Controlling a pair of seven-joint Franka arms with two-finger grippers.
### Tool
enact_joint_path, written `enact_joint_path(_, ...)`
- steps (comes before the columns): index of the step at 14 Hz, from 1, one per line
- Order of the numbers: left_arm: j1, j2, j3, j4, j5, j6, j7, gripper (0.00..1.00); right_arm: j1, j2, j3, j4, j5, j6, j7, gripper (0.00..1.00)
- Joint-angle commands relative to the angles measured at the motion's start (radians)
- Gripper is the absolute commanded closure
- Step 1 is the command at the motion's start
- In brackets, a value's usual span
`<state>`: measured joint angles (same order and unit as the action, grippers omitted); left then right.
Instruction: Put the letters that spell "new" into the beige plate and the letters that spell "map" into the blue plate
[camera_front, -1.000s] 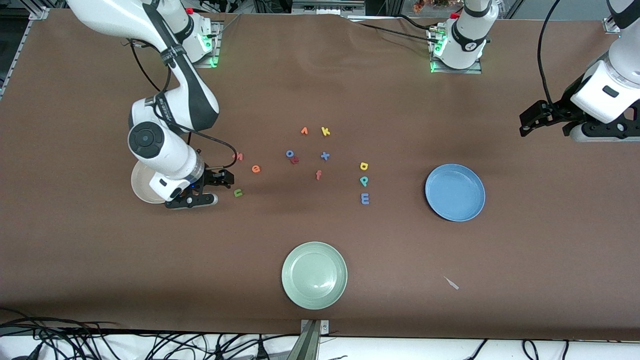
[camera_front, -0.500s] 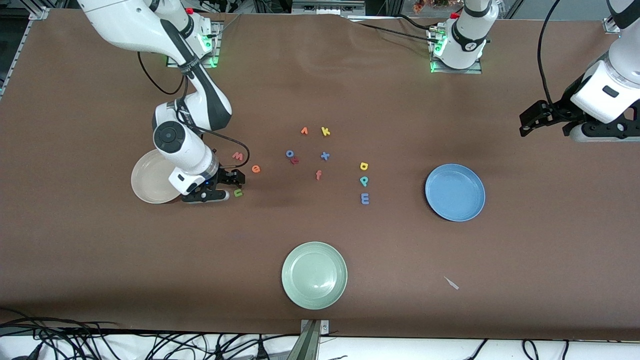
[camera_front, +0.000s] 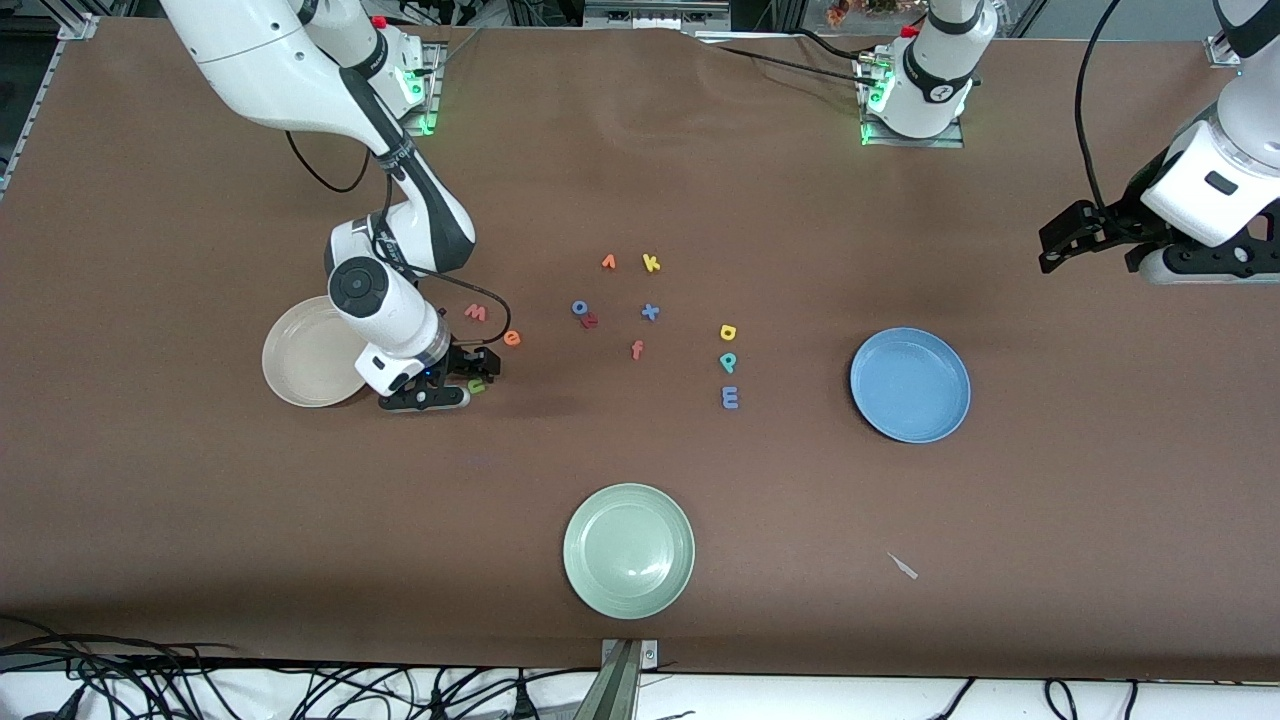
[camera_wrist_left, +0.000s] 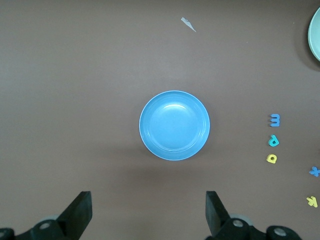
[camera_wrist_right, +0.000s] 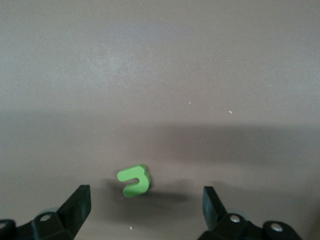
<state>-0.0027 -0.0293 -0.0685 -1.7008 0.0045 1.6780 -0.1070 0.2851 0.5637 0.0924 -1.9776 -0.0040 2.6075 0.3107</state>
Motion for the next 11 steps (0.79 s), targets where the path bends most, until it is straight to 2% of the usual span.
enact_joint_path(1, 0.003, 0.018, -0.004, 0.026, -0.020, -0.020, 0.015, 0.00, 0.020, 0.044, -0.002, 0.054, 0.012, 0.006, 0.033, 0.01)
enact_joint_path(4, -0.025, 0.048, -0.016, 0.024, -0.026, -0.018, 0.015, 0.00, 0.023, 0.054, -0.003, 0.060, 0.012, 0.005, 0.033, 0.08)
enact_joint_path(7, -0.048, 0.065, -0.051, 0.024, -0.026, -0.018, 0.012, 0.00, 0.023, 0.054, -0.003, 0.060, 0.013, -0.003, 0.034, 0.26)
enact_joint_path(11, -0.059, 0.094, -0.086, 0.024, -0.026, -0.014, 0.013, 0.00, 0.043, 0.054, -0.003, 0.060, 0.013, -0.003, 0.082, 0.39)
